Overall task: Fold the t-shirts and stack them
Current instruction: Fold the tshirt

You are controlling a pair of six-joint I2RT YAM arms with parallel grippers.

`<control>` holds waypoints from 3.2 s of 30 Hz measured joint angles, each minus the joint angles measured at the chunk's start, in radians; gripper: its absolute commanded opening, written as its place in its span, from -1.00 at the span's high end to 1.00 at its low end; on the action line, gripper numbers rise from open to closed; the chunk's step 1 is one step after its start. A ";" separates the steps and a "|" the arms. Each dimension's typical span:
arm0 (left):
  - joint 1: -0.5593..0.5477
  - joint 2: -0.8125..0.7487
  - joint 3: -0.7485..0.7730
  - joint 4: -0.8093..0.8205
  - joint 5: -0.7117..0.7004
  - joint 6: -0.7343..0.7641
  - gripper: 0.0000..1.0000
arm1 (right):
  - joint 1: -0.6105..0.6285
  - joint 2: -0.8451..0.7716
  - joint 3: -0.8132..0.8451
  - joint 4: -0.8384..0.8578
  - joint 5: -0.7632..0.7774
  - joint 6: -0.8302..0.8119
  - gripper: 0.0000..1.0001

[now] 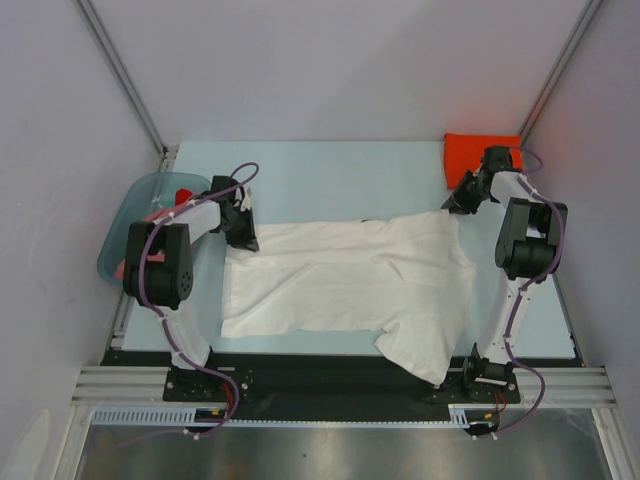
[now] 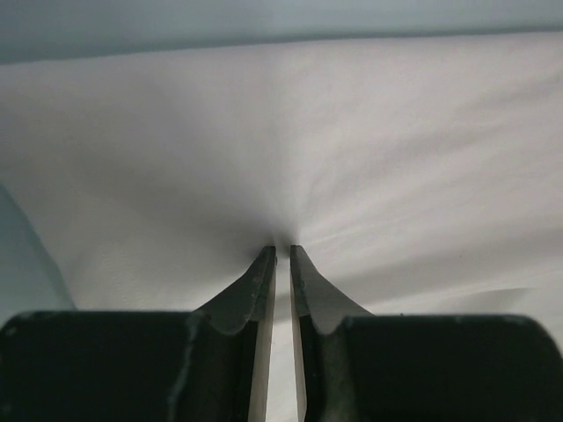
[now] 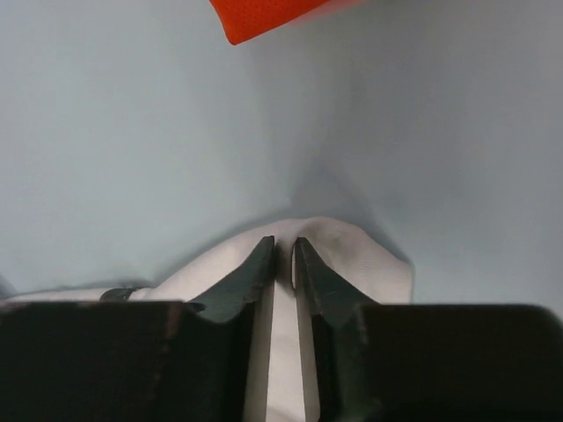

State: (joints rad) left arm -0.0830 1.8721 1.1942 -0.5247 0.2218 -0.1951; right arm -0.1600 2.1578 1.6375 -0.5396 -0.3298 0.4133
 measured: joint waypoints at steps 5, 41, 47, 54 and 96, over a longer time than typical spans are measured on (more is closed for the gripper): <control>0.014 0.000 -0.007 0.008 0.017 -0.016 0.70 | -0.006 0.000 0.004 -0.014 0.066 0.001 1.00; 0.031 -0.149 -0.195 0.090 -0.020 -0.052 0.94 | 0.097 -0.389 -0.187 -0.177 0.163 -0.067 0.27; 0.050 -0.176 -0.246 0.136 -0.020 -0.100 0.96 | 0.235 -0.418 -0.354 -0.126 -0.024 -0.068 0.47; 0.050 -0.266 -0.309 0.114 -0.045 -0.109 0.60 | 0.339 -0.426 -0.474 -0.141 -0.076 -0.098 0.17; 0.014 -0.379 -0.310 0.018 -0.184 -0.149 -0.13 | 0.028 -0.603 -0.644 -0.174 0.009 -0.064 -0.15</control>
State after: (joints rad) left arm -0.0689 1.4929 0.8841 -0.5068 0.0380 -0.3439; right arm -0.1318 1.5543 0.9936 -0.7136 -0.3206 0.3489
